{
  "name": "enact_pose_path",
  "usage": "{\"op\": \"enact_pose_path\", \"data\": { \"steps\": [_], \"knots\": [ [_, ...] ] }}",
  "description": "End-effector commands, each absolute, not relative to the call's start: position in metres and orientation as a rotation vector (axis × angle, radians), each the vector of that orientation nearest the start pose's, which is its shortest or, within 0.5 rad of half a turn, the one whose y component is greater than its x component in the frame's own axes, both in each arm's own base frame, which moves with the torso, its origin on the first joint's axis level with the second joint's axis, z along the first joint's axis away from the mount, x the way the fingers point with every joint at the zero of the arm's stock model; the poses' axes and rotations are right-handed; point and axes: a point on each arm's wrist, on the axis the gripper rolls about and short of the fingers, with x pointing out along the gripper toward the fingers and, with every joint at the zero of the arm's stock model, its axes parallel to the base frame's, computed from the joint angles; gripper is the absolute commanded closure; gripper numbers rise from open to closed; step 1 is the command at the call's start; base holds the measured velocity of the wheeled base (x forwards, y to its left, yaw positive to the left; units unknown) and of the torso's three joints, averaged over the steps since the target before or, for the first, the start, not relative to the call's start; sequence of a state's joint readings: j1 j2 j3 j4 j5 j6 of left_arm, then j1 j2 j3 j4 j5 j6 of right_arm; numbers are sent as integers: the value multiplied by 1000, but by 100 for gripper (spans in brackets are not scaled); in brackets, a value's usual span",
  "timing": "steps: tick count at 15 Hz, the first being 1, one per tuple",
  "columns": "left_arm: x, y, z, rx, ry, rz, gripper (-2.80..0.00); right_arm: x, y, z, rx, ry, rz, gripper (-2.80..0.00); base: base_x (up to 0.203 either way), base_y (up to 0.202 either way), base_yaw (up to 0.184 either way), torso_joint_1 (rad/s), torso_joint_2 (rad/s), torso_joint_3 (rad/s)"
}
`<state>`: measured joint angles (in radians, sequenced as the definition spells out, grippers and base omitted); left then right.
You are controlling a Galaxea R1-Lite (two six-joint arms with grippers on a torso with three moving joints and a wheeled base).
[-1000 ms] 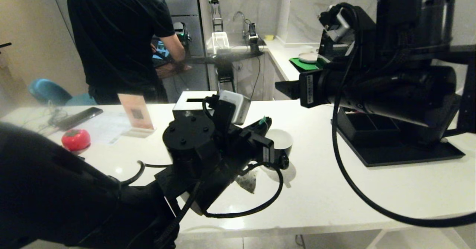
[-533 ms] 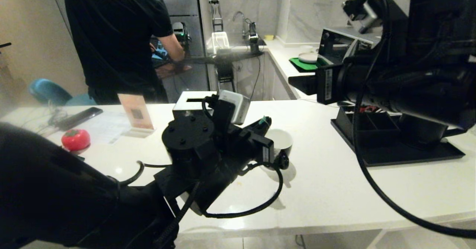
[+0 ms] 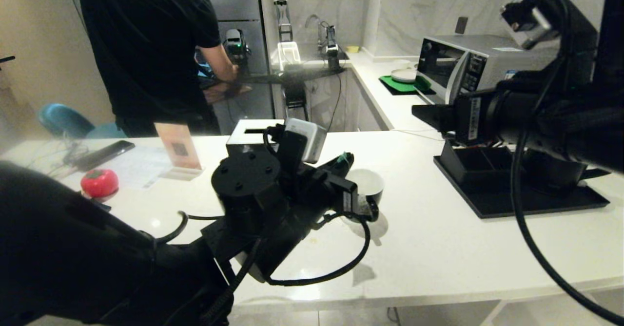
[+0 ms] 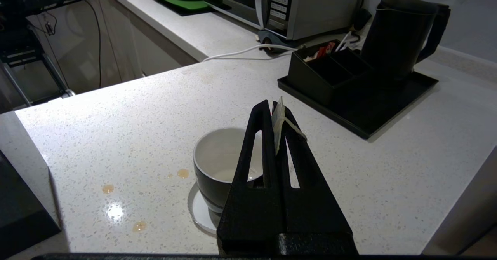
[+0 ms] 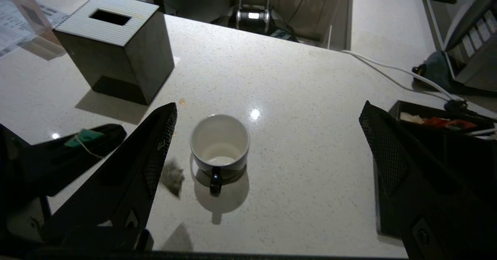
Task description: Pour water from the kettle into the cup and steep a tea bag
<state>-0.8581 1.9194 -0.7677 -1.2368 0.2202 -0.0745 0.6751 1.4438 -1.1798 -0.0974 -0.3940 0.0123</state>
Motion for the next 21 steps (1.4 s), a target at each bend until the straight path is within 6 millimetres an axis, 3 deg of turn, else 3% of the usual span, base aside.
{"op": "enact_pose_path", "data": {
  "steps": [1, 9, 18, 19, 21],
  "knots": [
    [228, -257, 163, -122, -59, -641, 0, 192, 137, 309, -68, 136, 260, -280, 0, 0, 0, 0, 0, 0],
    [227, -258, 166, -126, -66, -644, 0, 172, 101, 300, -70, 141, 172, -280, 0, 0, 0, 0, 0, 0],
    [226, -256, 168, -129, -70, -642, 0, 153, 86, 289, -67, 137, 154, -280, 0, 0, 0, 0, 0, 0],
    [226, -255, 167, -128, -68, -642, 0, 150, 84, 286, -69, 137, 154, 0, 0, 0, 0, 0, 0, 0],
    [226, -255, 168, -129, -70, -643, 0, 144, 80, 281, -69, 139, 153, 0, 0, 0, 0, 0, 0, 0]
  ]
}}
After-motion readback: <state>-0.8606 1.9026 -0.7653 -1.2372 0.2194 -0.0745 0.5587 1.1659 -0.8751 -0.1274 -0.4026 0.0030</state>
